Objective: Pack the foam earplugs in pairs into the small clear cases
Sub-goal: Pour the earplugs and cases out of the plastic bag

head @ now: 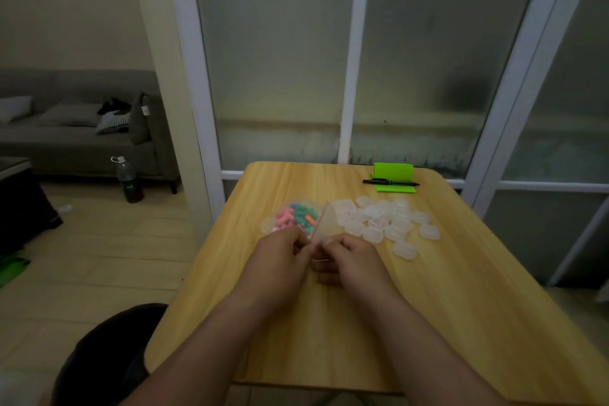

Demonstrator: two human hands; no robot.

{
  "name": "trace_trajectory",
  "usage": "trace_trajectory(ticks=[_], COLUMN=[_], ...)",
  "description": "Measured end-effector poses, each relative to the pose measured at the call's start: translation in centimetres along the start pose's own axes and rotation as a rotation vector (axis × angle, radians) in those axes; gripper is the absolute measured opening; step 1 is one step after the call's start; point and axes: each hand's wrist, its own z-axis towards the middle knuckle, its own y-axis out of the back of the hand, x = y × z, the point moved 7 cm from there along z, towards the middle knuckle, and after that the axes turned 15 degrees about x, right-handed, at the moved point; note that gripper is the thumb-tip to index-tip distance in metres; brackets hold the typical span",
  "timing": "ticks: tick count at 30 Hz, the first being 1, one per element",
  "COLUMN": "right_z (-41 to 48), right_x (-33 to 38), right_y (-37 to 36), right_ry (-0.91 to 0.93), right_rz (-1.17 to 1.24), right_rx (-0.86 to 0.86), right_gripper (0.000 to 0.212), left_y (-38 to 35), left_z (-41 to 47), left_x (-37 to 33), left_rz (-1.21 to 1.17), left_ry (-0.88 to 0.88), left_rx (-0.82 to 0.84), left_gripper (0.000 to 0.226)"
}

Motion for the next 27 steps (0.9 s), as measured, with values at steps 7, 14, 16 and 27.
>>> trace_trajectory(ticks=[7, 14, 16, 27], right_z=[-1.3, -1.2, -1.3, -1.5], right_x=[0.7, 0.4, 0.5, 0.9], right_y=[-1.4, -0.8, -0.6, -0.6], right_ry=[0.011, 0.015, 0.003, -0.007], right_rz=[-0.029, -0.036, -0.009, -0.105], right_rx=[0.075, 0.062, 0.088, 0.093], right_gripper=[0.024, 0.019, 0.021, 0.023], left_y=[0.8, -0.2, -0.2, -1.3], left_z=[-0.9, -0.6, -0.4, -0.2], left_x=[0.1, -0.9, -0.7, -0.7], left_rz=[-0.055, -0.036, -0.087, -0.142], left_ry=[0.009, -0.056, -0.057, -0.044], left_rx=[-0.027, 0.070, 0.133, 0.309], left_gripper=[0.023, 0.028, 0.026, 0.023])
